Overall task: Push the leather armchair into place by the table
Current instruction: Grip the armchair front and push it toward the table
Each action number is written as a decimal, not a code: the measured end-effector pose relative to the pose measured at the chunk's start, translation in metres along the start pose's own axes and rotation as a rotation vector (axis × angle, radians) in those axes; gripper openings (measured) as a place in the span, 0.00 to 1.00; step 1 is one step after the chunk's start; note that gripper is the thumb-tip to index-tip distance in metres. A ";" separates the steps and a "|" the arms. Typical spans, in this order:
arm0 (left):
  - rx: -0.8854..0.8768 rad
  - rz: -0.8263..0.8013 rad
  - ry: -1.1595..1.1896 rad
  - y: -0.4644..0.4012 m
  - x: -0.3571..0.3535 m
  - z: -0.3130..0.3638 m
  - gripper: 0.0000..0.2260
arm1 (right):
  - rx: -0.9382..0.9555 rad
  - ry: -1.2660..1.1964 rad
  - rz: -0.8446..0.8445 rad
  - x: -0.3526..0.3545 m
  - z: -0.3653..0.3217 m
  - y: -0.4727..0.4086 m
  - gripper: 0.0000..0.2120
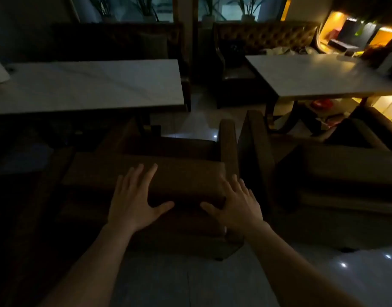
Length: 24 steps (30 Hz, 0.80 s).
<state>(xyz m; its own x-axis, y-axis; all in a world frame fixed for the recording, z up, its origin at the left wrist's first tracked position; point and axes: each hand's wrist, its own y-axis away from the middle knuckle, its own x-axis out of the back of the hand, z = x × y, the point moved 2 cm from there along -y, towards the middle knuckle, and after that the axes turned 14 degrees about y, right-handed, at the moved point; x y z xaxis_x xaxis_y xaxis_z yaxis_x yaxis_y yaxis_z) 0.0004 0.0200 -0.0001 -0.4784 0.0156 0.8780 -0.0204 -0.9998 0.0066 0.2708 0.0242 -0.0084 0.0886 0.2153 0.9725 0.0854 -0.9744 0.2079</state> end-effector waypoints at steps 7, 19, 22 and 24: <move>0.032 -0.109 0.008 0.028 -0.067 -0.089 0.50 | -0.067 -0.011 -0.041 -0.096 -0.038 0.005 0.51; -0.018 -0.186 -0.126 -0.008 -0.138 -0.176 0.51 | -0.087 0.159 -0.001 -0.195 -0.048 -0.025 0.46; -0.031 -0.114 -0.143 -0.013 -0.147 -0.184 0.53 | -0.103 0.178 0.058 -0.203 -0.048 -0.026 0.46; -0.027 -0.112 -0.150 -0.013 -0.152 -0.186 0.53 | -0.095 0.179 0.069 -0.207 -0.047 -0.024 0.45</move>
<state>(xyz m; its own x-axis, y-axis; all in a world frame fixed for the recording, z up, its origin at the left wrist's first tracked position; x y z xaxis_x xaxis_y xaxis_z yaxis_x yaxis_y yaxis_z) -0.0899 0.0336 -0.2227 -0.3359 0.1220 0.9340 -0.0909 -0.9911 0.0967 0.2040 0.0003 -0.2103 -0.0876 0.1409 0.9861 -0.0097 -0.9900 0.1406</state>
